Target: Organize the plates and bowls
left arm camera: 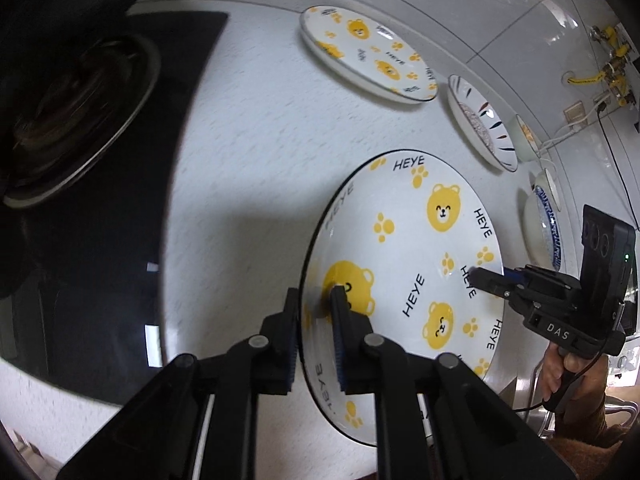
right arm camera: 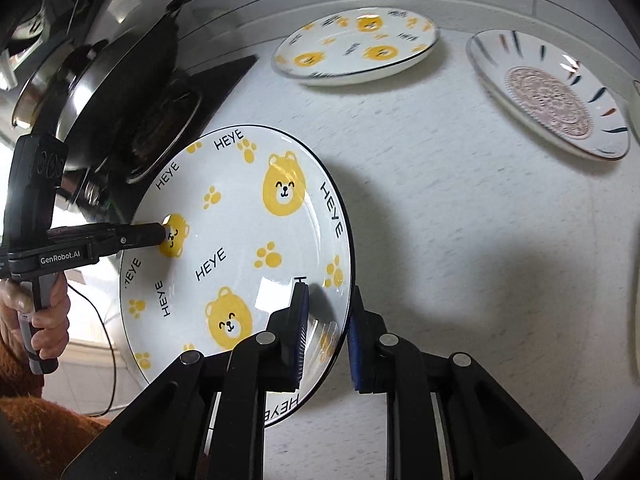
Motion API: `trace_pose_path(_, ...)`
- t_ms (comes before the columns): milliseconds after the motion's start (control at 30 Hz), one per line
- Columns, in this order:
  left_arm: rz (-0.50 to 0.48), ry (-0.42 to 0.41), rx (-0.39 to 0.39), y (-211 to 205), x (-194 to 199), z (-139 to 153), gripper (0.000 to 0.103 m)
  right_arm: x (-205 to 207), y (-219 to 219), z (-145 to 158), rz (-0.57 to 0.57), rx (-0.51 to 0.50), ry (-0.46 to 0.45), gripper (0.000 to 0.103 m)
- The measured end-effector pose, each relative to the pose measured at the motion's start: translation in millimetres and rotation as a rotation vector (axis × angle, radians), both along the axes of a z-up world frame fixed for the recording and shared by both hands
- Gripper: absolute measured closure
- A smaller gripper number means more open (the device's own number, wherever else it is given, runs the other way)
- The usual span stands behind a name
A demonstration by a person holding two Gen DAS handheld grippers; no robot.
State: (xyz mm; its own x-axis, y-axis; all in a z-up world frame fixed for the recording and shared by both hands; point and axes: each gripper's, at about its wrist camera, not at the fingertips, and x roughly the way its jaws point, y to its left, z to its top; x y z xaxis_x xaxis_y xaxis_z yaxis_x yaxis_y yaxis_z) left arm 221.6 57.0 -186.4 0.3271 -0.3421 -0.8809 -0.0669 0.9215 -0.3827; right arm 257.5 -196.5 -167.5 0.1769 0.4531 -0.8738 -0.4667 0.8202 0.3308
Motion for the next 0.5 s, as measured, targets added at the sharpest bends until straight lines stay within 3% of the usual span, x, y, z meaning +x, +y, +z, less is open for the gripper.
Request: trace_pose_path(500, 0.087, 0.041, 0.016, 35.8, -33.9, -27.4, 0.086, -15.7, 41.1, -19.7, 0.119, -0.033, 0.032, 0.087)
